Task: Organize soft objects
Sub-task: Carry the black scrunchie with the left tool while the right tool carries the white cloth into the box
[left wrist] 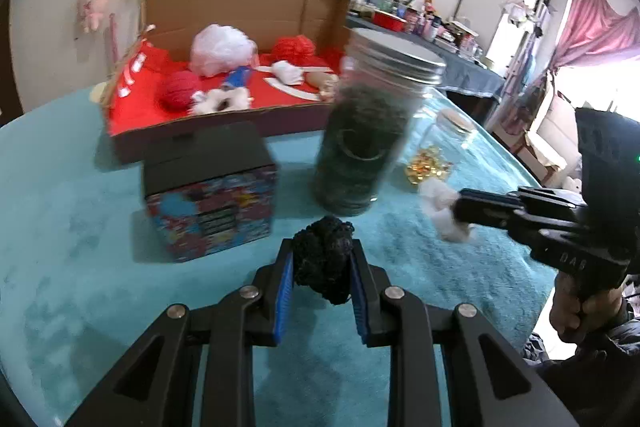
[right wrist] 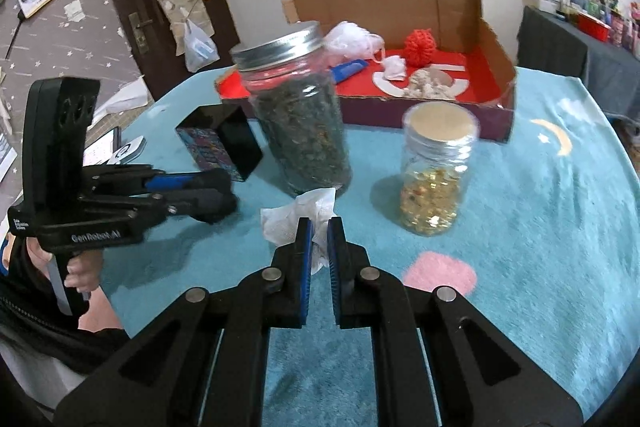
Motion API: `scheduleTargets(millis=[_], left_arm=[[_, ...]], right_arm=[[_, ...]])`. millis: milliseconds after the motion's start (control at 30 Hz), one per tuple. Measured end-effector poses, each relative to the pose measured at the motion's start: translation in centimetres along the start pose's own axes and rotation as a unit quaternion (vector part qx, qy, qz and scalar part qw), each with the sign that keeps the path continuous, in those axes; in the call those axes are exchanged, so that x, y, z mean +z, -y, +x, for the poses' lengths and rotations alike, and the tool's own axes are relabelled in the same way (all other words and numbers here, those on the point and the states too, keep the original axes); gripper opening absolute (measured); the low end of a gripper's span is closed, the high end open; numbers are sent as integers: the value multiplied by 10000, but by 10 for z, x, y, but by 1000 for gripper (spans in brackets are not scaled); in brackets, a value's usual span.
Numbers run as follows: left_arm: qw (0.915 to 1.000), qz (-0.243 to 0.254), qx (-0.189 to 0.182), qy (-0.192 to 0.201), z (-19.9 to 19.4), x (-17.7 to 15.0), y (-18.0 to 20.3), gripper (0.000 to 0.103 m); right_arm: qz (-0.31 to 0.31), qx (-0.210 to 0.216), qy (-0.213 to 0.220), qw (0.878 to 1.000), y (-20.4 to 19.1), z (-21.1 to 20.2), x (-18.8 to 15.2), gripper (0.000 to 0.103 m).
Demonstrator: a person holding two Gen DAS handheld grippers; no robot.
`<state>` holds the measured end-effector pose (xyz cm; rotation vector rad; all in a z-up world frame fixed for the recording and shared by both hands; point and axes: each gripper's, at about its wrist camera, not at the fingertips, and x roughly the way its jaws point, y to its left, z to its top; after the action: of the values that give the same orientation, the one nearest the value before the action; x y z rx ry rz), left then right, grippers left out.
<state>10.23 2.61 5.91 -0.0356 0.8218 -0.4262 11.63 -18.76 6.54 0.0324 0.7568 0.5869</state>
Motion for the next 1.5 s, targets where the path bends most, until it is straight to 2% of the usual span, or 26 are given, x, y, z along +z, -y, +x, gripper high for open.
scheduleTargets(millis=[400, 767, 1000, 1500], left_arm=[[9975, -483, 516, 32, -19, -10, -49, 27], [9946, -563, 871, -31, -27, -6, -85, 27], [9968, -532, 594, -89, -16, 6, -105, 27], [9994, -105, 295, -162, 0, 39, -125, 27]], right_arm=[[318, -353, -97, 9988, 34, -13, -8, 7], [520, -707, -145, 9960, 66, -27, -13, 7], [610, -843, -102, 9945, 89, -32, -6, 7], [229, -884, -207, 9956, 115, -10, 33, 7]])
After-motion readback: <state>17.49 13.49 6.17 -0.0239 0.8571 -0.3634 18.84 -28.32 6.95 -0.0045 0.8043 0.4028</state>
